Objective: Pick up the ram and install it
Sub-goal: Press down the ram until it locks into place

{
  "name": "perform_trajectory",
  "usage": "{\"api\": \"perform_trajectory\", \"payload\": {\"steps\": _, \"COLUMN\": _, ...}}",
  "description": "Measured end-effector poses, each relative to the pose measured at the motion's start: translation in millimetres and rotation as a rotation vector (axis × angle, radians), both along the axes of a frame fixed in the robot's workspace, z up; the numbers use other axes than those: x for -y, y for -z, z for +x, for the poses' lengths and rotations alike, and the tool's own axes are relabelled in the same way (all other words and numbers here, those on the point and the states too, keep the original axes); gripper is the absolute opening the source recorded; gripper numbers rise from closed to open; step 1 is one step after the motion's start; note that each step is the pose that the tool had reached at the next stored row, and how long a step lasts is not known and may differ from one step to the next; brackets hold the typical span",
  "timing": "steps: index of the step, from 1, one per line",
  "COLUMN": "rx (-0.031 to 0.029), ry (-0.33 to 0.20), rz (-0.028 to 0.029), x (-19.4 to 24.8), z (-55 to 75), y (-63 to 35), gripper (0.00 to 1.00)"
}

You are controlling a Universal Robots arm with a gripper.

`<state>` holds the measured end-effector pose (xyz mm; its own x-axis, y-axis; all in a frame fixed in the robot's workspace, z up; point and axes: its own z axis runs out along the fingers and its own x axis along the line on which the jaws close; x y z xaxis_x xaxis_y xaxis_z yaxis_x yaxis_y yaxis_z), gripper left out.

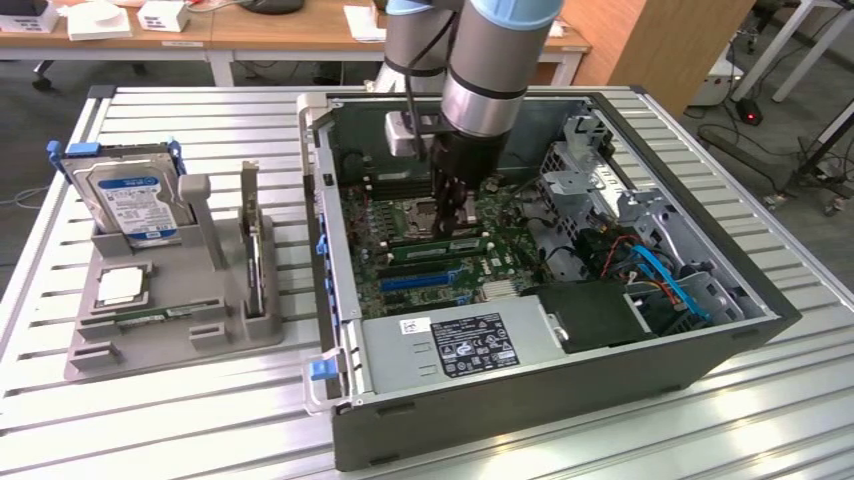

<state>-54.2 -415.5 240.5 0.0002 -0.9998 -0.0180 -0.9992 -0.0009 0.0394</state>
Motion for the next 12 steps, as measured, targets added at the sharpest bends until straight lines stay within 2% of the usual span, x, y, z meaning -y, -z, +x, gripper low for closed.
{"api": "perform_trajectory", "payload": {"steps": 4, "rx": 0.0, "ry": 0.0, "rz": 0.0001, "x": 0.0, "z": 6.8, "y": 0.0, "gripper": 0.09}}
{"api": "perform_trajectory", "payload": {"steps": 12, "rx": 0.0, "ry": 0.0, "rz": 0.0001, "x": 0.0, "z": 10.3, "y": 0.0, "gripper": 0.09}}
